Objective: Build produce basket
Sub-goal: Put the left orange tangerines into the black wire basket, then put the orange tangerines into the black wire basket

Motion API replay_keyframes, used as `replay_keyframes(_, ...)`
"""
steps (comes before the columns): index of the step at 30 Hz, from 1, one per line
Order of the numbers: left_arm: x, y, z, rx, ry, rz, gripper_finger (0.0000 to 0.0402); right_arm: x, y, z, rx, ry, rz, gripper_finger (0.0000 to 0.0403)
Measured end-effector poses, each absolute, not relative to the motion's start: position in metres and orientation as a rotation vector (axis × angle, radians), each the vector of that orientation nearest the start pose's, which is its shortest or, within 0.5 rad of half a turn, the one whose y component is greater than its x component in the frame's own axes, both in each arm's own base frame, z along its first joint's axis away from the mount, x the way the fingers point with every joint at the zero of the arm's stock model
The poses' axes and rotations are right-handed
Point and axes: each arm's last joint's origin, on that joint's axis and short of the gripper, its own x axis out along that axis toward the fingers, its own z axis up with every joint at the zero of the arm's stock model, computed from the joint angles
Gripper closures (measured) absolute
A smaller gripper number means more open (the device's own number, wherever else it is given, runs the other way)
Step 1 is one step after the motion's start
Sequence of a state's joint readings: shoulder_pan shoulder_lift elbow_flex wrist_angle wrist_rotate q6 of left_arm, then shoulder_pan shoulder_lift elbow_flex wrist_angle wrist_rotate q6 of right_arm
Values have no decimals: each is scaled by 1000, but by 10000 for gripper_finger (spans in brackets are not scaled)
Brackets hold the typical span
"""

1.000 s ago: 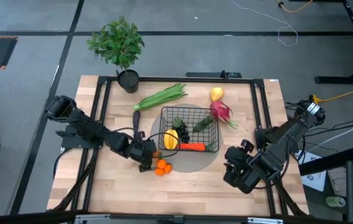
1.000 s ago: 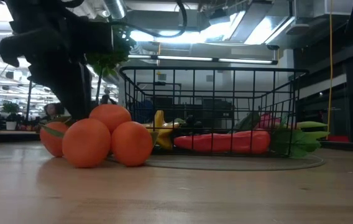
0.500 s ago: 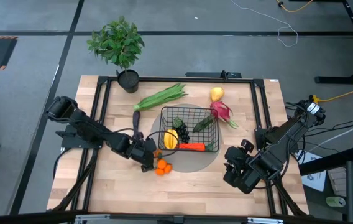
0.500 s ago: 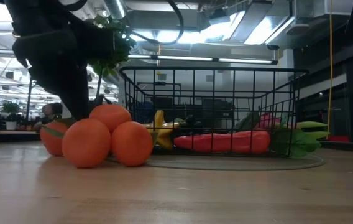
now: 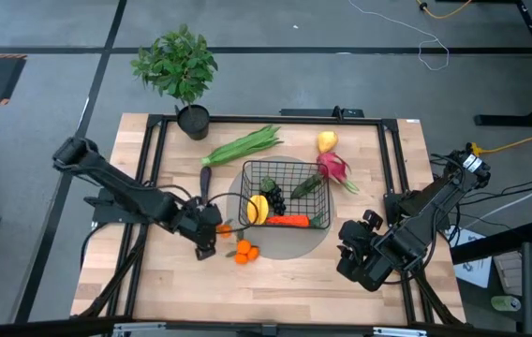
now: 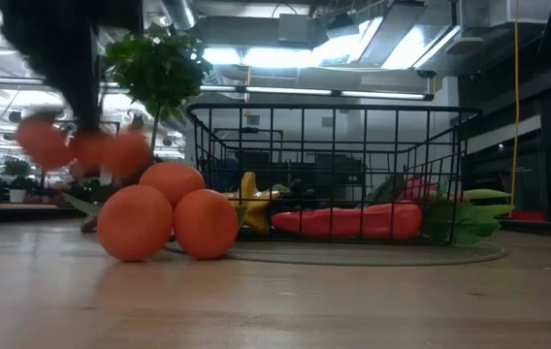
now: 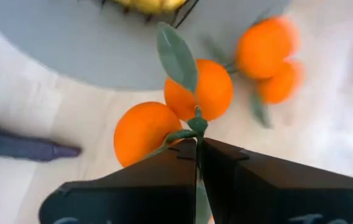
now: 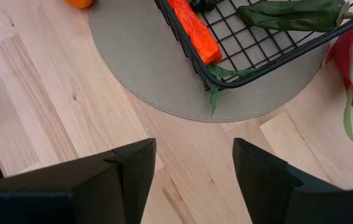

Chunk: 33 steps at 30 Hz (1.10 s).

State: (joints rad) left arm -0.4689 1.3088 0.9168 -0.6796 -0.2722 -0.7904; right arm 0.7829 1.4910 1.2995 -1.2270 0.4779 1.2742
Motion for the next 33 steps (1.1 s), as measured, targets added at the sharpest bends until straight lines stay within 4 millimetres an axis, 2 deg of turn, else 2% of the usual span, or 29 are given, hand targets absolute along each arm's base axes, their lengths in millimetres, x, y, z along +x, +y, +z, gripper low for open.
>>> replay_keyframes(6, 221, -106, 294, -194, 761, 81, 401, 197, 177, 287, 291, 1043, -467, 199)
replay_keyframes(10, 234, -105, 328, -25, 489, 106, 401, 197, 177, 286, 290, 1043, -468, 199)
replay_keyframes(13, 255, -97, 345, 132, 313, 128, 401, 197, 177, 287, 291, 1043, -468, 199)
replay_keyframes(16, 273, -87, 341, 305, 287, 152, 392, 197, 177, 287, 291, 1043, -468, 199)
replay_keyframes(18, 280, -79, 339, 325, 285, 174, 372, 197, 177, 286, 290, 1044, -468, 199)
replay_keyframes(23, 293, -59, 329, 211, 324, 263, 295, 197, 177, 287, 290, 1044, -468, 199)
replay_keyframes(26, 296, -52, 326, 146, 339, 230, 251, 197, 177, 286, 290, 1044, -468, 199)
replay_keyframes(30, 294, -58, 321, 24, 392, 84, 225, 197, 177, 286, 290, 1044, -468, 199)
replay_keyframes(33, 289, -80, 317, -72, 453, -157, 226, 197, 177, 286, 290, 1044, -468, 199)
